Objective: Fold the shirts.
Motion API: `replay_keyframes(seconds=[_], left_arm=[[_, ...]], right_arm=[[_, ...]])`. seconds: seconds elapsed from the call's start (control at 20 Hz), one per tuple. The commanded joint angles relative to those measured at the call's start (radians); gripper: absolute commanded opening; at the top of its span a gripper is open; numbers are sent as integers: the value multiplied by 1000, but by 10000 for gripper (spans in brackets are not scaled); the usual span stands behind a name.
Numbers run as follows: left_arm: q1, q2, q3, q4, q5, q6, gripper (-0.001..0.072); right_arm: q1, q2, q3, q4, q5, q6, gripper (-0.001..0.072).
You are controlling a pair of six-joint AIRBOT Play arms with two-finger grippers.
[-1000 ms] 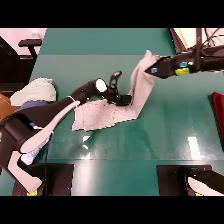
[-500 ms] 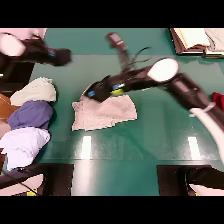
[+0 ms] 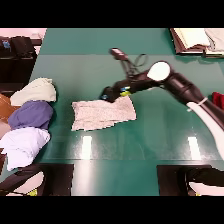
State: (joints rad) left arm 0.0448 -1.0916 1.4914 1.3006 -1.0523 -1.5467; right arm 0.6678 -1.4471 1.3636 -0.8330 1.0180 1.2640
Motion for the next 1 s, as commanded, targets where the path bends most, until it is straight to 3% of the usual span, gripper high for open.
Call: replay_keyframes(seconds=[0.0,0.1,0.3,0.55,0.7,0.8,0.85,0.95], left_arm=[[8,6,-1,0,-35,10,20],[8,5,-2,0,-33,10,20],[8,5,-3,-6,-33,10,21],[8,5,-3,-6,-34,10,21],[8,5,-3,-7,-34,10,21],[8,5,-3,-20,-34,10,20],[7,5,-3,-26,-34,10,21],[-10,5,-3,-25,-33,13,21]], right_arm=[[-219,68,-204,-48,63,66,591],[-316,56,-267,-40,90,68,655],[-391,-35,-311,44,89,61,654],[-322,-176,-309,244,55,-19,639],[-257,-232,-274,258,28,-28,616],[-223,-261,-215,256,21,-28,523],[-209,-275,-182,254,14,-28,424],[-191,-292,-129,253,-3,-29,77]])
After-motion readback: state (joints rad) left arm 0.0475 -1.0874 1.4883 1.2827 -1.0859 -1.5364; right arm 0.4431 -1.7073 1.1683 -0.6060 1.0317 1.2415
